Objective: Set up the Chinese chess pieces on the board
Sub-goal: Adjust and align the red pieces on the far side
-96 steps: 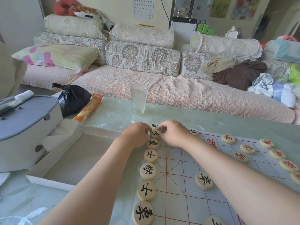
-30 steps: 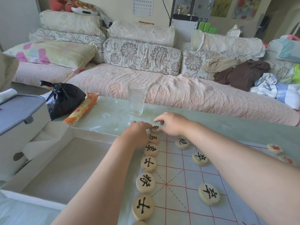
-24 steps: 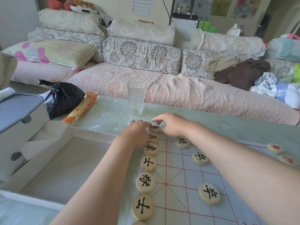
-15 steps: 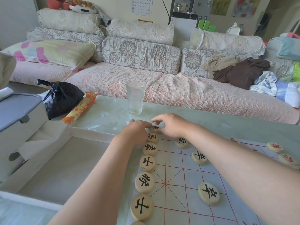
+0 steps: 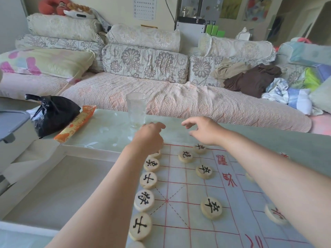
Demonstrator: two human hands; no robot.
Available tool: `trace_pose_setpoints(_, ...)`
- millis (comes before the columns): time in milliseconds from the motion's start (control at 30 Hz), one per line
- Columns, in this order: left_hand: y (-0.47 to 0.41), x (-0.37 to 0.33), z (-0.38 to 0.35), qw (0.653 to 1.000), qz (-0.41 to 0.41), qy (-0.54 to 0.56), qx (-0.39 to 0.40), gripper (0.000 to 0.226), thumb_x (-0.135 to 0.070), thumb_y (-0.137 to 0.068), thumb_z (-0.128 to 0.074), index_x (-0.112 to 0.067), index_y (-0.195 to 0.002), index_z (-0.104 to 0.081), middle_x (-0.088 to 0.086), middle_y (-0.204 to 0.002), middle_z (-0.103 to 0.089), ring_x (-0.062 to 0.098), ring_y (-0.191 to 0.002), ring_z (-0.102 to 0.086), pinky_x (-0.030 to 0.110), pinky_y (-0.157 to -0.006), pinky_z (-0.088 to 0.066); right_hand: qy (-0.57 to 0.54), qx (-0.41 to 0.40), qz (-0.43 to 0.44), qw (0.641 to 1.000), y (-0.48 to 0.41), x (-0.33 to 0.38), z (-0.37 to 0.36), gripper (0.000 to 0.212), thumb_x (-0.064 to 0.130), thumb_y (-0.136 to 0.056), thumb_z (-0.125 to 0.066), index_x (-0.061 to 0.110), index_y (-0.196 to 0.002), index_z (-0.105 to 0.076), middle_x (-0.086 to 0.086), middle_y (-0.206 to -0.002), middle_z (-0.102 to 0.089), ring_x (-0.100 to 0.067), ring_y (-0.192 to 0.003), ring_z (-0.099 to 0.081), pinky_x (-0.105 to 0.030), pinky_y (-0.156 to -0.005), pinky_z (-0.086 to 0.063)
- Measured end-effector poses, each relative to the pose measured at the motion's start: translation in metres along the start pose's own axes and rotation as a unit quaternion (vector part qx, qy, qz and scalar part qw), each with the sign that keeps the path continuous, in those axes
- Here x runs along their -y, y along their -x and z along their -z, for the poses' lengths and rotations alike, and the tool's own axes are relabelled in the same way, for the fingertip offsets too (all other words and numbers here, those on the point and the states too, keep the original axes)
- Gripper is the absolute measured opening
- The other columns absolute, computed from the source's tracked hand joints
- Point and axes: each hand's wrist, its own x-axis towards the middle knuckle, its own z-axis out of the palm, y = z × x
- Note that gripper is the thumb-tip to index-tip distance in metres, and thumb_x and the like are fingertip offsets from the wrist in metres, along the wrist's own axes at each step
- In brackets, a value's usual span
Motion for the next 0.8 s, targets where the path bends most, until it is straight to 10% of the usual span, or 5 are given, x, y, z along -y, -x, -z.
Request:
trace_pose_setpoints(433,0.015,-0.132,-0.079,0.986,-0.161,0.024,0.037,0.037,-0.009,-0.090,-0.048,-0.023,-0.122,-0.059,-0.006,-0.112,-0.059,0.013,-0.102,-0.055,0.019,-0.084,-0.039,-0.028,-0.014,-0.165,0.986,0.088,-0.134,0.064,0.036,0.005,-0.092,-0.061,0.021,-0.124,-0.068,0.004,-0.118,-0.069,-0.014,-0.113,-0.062,-0.023,-0.096,-0.043)
trace_pose_setpoints(800,-0.016,-0.181,-0.132,0.987,-0.116,-0.019,0.111,0.043,-0.014,-0.090,-0.056,-0.022,-0.132,-0.053,-0.004,-0.127,-0.058,0.017,-0.118,-0.053,0.032,-0.094,-0.049,0.015,0.022,-0.187,0.982,0.099,-0.153,0.049,0.050,0.054,-0.077,-0.070,0.035,-0.123,-0.065,0.013,-0.122,-0.063,-0.012,-0.111,-0.059,-0.029,-0.092,-0.047)
